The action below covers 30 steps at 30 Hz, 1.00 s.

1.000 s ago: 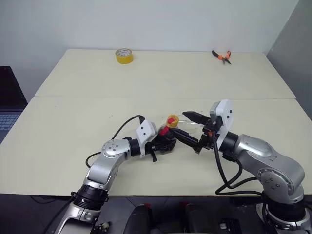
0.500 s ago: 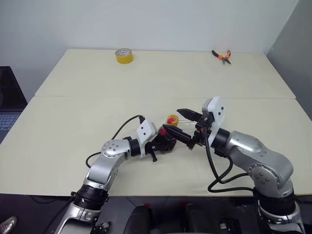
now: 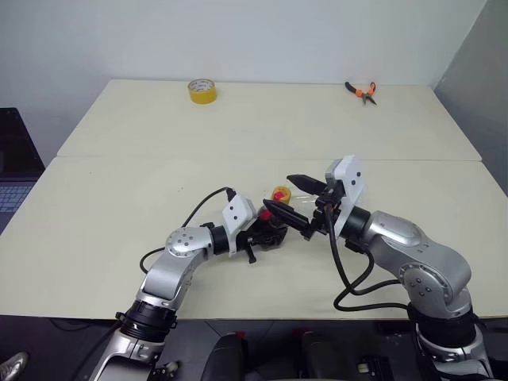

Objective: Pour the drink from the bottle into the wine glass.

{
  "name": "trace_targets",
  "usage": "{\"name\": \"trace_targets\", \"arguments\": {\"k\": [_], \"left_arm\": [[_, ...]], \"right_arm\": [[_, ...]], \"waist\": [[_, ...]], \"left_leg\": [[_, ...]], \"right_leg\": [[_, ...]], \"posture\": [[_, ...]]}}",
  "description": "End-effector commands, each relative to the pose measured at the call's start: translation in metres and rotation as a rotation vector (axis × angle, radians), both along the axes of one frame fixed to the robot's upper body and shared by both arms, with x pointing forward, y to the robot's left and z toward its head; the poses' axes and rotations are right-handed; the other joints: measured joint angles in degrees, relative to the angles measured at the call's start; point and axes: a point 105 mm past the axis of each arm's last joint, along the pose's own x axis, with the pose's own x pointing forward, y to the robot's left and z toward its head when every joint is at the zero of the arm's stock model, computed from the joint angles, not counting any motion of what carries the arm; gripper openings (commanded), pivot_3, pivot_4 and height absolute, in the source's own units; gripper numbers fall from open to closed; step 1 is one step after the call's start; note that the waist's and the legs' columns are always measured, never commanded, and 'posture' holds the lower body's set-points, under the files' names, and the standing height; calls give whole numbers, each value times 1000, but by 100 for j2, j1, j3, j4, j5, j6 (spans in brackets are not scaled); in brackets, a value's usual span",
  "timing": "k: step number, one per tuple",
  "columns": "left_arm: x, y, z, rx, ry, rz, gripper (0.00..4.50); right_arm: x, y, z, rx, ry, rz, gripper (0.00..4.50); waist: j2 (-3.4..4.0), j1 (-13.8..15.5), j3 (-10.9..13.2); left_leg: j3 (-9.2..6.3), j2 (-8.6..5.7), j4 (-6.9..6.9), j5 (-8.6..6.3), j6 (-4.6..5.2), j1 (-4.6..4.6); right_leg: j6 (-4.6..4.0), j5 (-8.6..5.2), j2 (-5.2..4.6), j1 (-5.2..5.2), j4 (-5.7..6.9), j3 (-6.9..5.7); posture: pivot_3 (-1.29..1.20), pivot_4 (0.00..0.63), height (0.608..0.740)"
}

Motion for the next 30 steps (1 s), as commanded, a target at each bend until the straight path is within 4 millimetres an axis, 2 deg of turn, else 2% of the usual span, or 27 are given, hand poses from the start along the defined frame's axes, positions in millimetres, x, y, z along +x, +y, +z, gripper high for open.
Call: {"name": "trace_targets", "arguments": {"k": [1, 30], "left_arm": [[-2, -4, 13, -19, -63, -18, 881], [-2, -1, 13, -11, -67, -17, 878]], "right_arm": [[-3, 4, 10, 14, -51, 20, 4246], [-3, 7, 11, 27, -52, 28, 4246]], "waist": [[0, 0, 0], [0, 0, 0]], "left_leg": [[0, 0, 0, 0, 0, 0], [0, 0, 0, 0, 0, 0]], "right_leg": [[0, 0, 0, 0, 0, 0], [0, 0, 0, 0, 0, 0]], "posture": [[0, 150, 740], [0, 150, 740]]}}
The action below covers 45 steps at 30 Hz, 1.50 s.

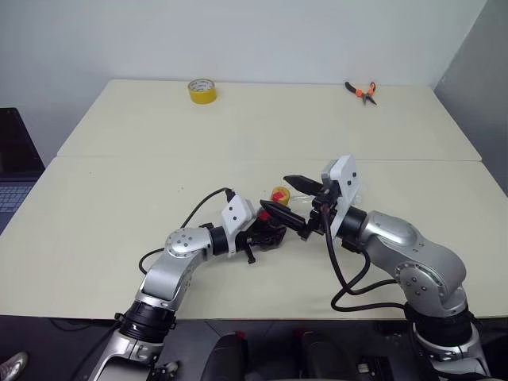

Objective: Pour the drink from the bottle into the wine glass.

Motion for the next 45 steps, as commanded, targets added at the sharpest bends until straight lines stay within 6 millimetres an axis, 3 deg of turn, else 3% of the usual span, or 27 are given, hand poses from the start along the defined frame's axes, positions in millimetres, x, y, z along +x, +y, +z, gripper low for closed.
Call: {"name": "trace_targets", "arguments": {"k": [1, 12, 15, 22, 45], "left_arm": [[-2, -3, 14, -16, -71, -22, 878], [-2, -3, 14, -17, -71, -20, 878], [-2, -3, 14, -18, -71, -20, 878], [-3, -3, 14, -18, -70, -19, 878], [-3, -2, 13, -19, -72, -18, 872]], "right_arm": [[-4, 3, 11, 19, -55, 18, 4246], [-4, 4, 8, 6, -48, 23, 4246], [-4, 4, 7, 2, -48, 24, 3693], [-4, 4, 7, 13, -47, 22, 1284], [-6, 9, 15, 163, -4, 57, 1284]], "waist": [[0, 0, 0], [0, 0, 0], [0, 0, 0], [0, 0, 0], [0, 0, 0]], "left_leg": [[0, 0, 0, 0, 0, 0], [0, 0, 0, 0, 0, 0], [0, 0, 0, 0, 0, 0], [0, 0, 0, 0, 0, 0], [0, 0, 0, 0, 0, 0]], "right_leg": [[0, 0, 0, 0, 0, 0], [0, 0, 0, 0, 0, 0], [0, 0, 0, 0, 0, 0], [0, 0, 0, 0, 0, 0], [0, 0, 0, 0, 0, 0]], "posture": [[0, 150, 740], [0, 150, 740], [0, 150, 740], [0, 150, 740], [0, 150, 740]]}}
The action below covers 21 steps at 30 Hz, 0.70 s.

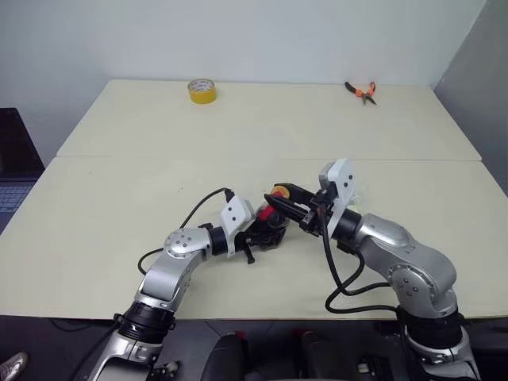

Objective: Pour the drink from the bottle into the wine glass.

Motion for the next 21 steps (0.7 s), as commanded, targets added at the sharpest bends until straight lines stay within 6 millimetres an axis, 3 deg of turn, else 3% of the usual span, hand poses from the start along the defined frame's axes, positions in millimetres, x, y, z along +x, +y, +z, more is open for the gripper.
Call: {"name": "trace_targets", "arguments": {"k": [1, 14, 21], "left_arm": [[-3, -4, 13, -18, -61, -26, 872], [-3, -5, 14, -23, -64, -27, 863], [-3, -5, 14, -24, -69, -19, 863]], "right_arm": [[-8, 3, 20, 99, -44, 48, 1284], [-15, 7, 23, 200, 19, 100, 1258], [-11, 3, 22, 94, -74, 45, 1257]], "waist": [[0, 0, 0], [1, -1, 1], [1, -2, 1]], "left_leg": [[0, 0, 0, 0, 0, 0], [0, 0, 0, 0, 0, 0], [0, 0, 0, 0, 0, 0]], "right_leg": [[0, 0, 0, 0, 0, 0], [0, 0, 0, 0, 1, 0], [0, 0, 0, 0, 0, 0]], "posture": [[0, 150, 740], [0, 150, 740], [0, 150, 740]]}}
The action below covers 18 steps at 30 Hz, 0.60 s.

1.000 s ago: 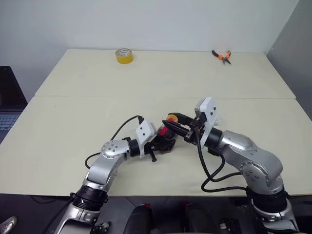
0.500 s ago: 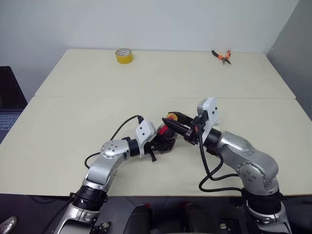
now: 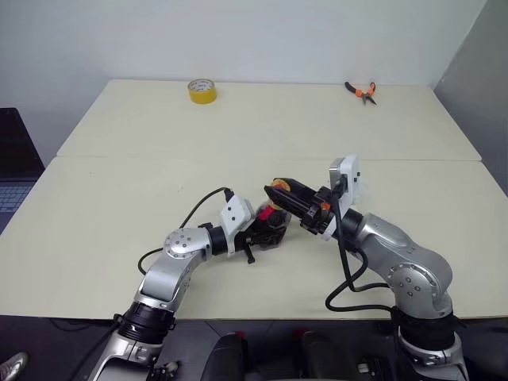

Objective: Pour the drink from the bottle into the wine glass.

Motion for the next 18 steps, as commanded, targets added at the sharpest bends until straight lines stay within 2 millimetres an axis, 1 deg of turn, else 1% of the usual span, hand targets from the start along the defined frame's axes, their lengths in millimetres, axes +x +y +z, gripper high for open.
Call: {"name": "trace_targets", "arguments": {"k": [1, 4, 12, 18], "left_arm": [[-2, -4, 13, -19, -61, -17, 863], [-2, -3, 13, -20, -62, -10, 862], [-2, -1, 14, -21, -64, -3, 850], [-1, -2, 15, -25, -68, -2, 848]], "right_arm": [[-10, 4, 16, -8, -112, 19, 1257], [-11, 0, 17, -32, -142, 15, 1257], [-15, -14, 26, -21, -167, -3, 1256], [-19, -15, 27, -7, -152, 21, 1256]], "waist": [[0, 0, 0], [0, 0, 0], [0, 2, 0], [0, 1, 0]], "left_leg": [[0, 0, 0, 0, 0, 0], [0, 0, 0, 0, 0, 0], [0, 0, 0, 0, 0, 0], [0, 1, -1, 0, 0, 0]], "right_leg": [[0, 0, 0, 0, 0, 0], [0, 0, 0, 0, 0, 0], [0, 0, 0, 0, 0, 0], [0, 0, 0, 0, 0, 0]], "posture": [[0, 150, 740], [0, 150, 740], [0, 150, 740], [0, 150, 740]]}}
